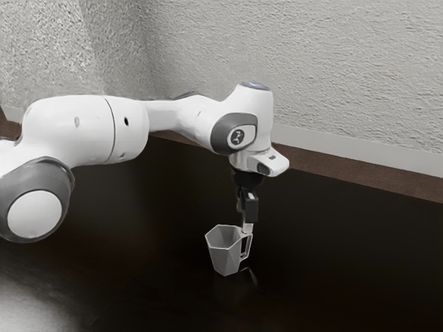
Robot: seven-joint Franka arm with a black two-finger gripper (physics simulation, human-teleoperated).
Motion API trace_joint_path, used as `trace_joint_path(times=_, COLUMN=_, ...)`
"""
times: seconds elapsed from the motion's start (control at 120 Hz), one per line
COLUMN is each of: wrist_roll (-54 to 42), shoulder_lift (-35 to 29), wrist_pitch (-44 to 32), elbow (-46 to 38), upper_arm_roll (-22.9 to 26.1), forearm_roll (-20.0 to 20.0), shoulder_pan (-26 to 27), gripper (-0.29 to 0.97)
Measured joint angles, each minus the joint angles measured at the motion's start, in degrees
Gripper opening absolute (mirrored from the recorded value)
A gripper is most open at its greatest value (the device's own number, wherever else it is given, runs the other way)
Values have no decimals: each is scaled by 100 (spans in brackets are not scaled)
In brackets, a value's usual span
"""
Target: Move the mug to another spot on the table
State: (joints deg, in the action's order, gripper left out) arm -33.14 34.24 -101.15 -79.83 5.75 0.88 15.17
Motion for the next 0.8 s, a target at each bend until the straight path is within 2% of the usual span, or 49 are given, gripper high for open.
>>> trace_joint_path(times=0.392, wrist_roll=472, shoulder_lift=604, wrist_pitch=-350, elbow=72, upper_arm_roll=-64, forearm_roll=21, shoulder_pan=53, gripper=68)
trace_joint_path(times=0.633, wrist_roll=667, shoulder_lift=503, wrist_pitch=-413, elbow=-50, upper_arm_roll=-96, forearm_roll=31, shoulder_pan=160, gripper=68)
trace_joint_path(times=0.8, wrist_roll=786, shoulder_lift=468, wrist_pitch=-428, elbow=-251, upper_arm_roll=-100, forearm_roll=227, shoulder_pan=203, gripper=68)
